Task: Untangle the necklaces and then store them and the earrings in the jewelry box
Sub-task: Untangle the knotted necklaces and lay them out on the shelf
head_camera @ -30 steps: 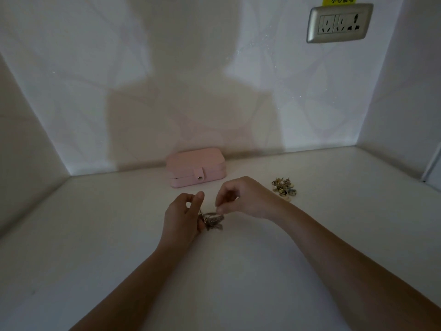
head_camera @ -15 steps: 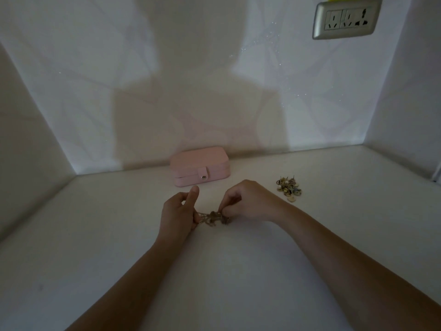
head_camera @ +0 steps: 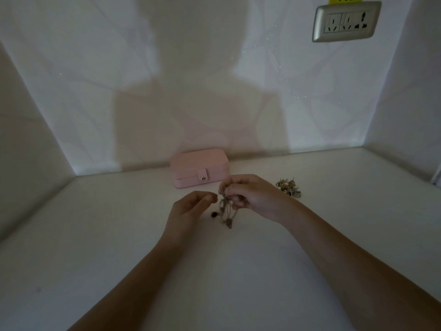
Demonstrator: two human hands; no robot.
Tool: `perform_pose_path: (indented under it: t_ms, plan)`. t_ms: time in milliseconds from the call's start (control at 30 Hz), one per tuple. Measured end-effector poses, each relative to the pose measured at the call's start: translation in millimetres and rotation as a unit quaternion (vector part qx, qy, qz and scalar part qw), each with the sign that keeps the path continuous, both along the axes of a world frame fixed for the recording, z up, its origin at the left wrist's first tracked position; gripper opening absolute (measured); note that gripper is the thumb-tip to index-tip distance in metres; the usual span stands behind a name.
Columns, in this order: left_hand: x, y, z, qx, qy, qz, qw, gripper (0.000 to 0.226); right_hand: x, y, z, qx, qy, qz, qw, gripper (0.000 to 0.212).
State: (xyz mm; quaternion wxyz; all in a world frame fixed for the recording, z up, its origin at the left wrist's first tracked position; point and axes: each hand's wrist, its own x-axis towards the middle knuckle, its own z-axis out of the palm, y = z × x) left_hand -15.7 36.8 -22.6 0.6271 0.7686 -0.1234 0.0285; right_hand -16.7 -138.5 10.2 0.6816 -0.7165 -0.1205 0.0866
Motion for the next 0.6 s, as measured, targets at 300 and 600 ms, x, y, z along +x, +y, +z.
perform_pose_path:
  t_ms: [300, 600]
  plan:
    - [-10.9, -10.0, -0.9, -0.152, 0.080, -0.080, 0.982, 0.022, -8.3, 4.6, 2.4, -0.171, -0.112, -0.070, 0.976, 0.009]
    - [-6.8, -11.6, -2.5, -0.149, 0.093, -0.009, 0.984, 0.021, 6.4, -2.0, -12.9, -0.336, -0.210, -0.202, 0.896, 0.005]
